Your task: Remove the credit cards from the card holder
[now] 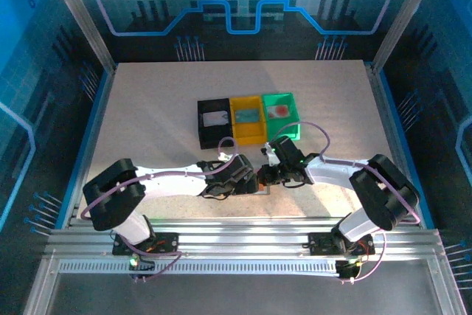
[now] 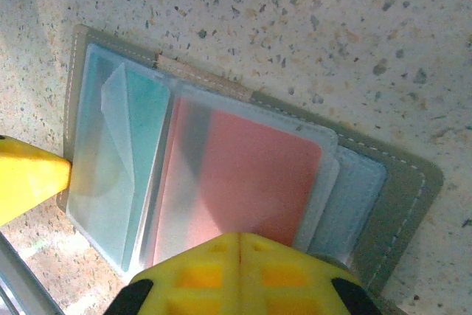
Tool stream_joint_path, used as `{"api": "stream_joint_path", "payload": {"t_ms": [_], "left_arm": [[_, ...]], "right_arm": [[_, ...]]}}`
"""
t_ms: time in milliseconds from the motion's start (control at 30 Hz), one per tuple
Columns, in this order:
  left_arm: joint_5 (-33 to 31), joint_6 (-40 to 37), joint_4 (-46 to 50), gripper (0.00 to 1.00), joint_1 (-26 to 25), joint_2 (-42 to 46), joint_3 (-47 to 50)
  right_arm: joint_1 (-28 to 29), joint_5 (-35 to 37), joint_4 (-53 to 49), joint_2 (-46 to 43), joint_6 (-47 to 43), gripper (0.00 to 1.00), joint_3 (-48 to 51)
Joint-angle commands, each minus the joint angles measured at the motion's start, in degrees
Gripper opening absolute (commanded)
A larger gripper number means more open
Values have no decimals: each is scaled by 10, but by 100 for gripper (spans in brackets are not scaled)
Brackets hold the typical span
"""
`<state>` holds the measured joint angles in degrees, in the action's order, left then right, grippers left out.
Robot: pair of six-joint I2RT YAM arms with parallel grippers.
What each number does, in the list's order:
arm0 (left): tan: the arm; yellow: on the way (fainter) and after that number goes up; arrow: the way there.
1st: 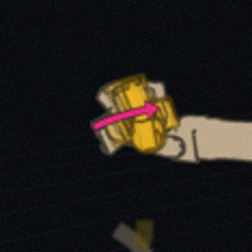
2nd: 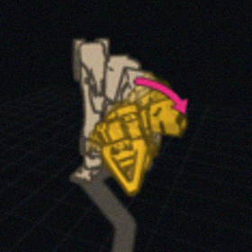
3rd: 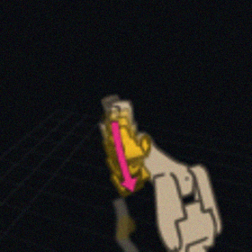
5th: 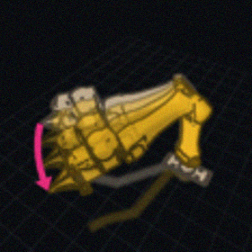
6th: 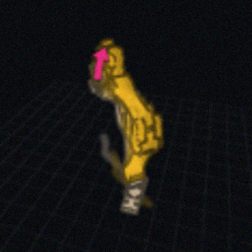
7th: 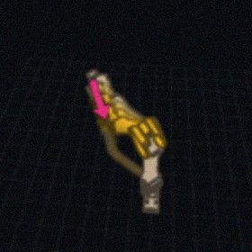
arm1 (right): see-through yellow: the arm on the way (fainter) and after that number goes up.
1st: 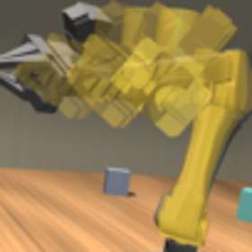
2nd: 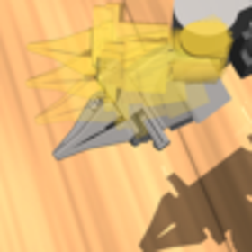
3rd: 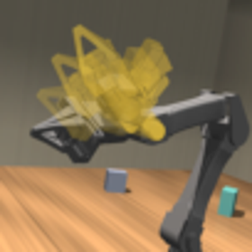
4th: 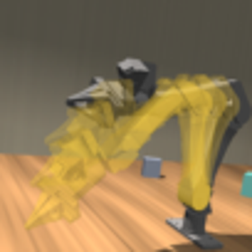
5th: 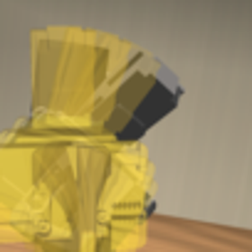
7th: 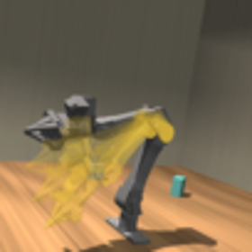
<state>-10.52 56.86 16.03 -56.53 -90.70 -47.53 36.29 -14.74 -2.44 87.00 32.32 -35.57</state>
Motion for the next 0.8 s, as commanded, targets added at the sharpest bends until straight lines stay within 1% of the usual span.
{"api": "stream_joint_path", "payload": {"t_ms": [0, 533, 767], "left_arm": [[1, -3, 3, 99, -4, 13, -15], [13, 5, -15, 99, -9, 8, -16], [14, 3, -15, 96, -10, 10, -18]], "right_arm": [[-5, 24, -23, 4, -8, 0, 6], [-6, 23, -23, 3, -8, 0, 6], [-5, 23, -24, 2, -8, 0, 6]]}}
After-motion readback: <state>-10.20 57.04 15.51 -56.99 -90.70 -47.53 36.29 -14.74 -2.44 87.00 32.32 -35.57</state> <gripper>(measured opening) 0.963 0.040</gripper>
